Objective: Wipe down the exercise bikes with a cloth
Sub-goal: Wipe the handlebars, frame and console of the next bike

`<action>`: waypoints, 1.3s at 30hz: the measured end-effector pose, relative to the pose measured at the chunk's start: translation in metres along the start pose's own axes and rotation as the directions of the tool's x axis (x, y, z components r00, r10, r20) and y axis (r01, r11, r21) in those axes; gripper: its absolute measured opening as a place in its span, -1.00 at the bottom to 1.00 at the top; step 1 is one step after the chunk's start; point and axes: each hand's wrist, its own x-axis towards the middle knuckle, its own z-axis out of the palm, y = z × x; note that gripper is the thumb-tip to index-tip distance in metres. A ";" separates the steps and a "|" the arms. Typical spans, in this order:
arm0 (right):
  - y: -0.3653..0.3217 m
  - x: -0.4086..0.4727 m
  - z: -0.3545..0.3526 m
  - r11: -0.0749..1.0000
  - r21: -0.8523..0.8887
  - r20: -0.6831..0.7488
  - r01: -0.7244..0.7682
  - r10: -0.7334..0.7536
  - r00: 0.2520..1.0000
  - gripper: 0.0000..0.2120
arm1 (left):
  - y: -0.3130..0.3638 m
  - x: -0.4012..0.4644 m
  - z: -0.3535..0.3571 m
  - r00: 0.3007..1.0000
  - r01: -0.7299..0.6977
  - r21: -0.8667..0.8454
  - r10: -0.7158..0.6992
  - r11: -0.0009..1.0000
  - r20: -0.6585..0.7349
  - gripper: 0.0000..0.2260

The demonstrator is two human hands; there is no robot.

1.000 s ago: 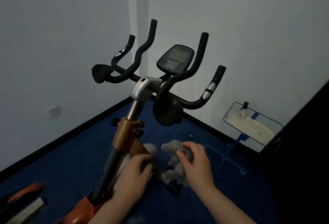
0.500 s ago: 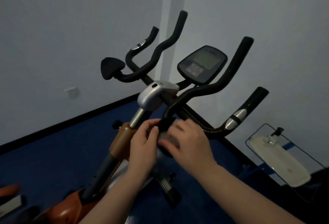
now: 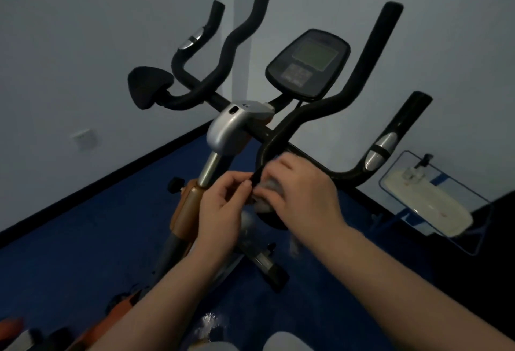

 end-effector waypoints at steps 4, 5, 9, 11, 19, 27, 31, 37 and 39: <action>-0.014 -0.012 0.006 0.993 -0.101 0.020 -0.055 0.058 0.998 -0.85 | -0.002 0.006 0.001 1.000 0.012 -0.012 -0.012 1.000 0.000 -0.85; -0.011 -0.023 0.002 0.998 -0.066 0.072 -0.022 0.026 0.997 -0.85 | -0.001 0.008 0.002 1.000 0.001 0.003 -0.001 1.000 0.007 -0.85; 0.010 -0.032 -0.019 0.998 0.062 0.004 0.021 -0.021 1.000 -0.81 | 0.002 0.022 0.017 0.996 -0.088 0.169 0.086 0.982 0.020 -0.87; 0.017 -0.009 -0.026 0.988 0.132 -0.163 -0.079 0.100 0.982 -0.86 | 0.000 0.030 0.030 0.993 -0.114 0.245 0.120 0.963 -0.010 -0.79; 0.017 -0.012 0.007 0.930 0.144 0.005 -0.339 0.342 0.940 -0.84 | -0.008 0.032 0.043 0.957 -0.194 0.444 0.269 0.875 -0.111 -0.72; 0.020 0.008 0.004 0.917 0.070 0.070 -0.392 0.387 0.919 -0.81 | -0.015 0.033 0.046 0.942 -0.223 0.396 0.301 0.891 -0.147 -0.73; 0.020 -0.032 -0.008 0.924 0.048 0.110 -0.379 0.372 0.922 -0.84 | -0.015 0.035 0.046 0.938 -0.233 0.377 0.309 0.897 -0.157 -0.71; 0.025 0.014 -0.016 0.980 0.098 -0.144 -0.176 0.189 0.971 -0.86 | -0.013 0.033 0.045 0.968 -0.169 0.081 0.181 0.982 -0.173 -0.73; 0.011 0.016 -0.005 0.994 0.055 -0.111 -0.097 0.103 0.989 -0.82 | -0.012 0.031 0.043 0.981 -0.091 -0.072 0.077 0.993 -0.176 -0.74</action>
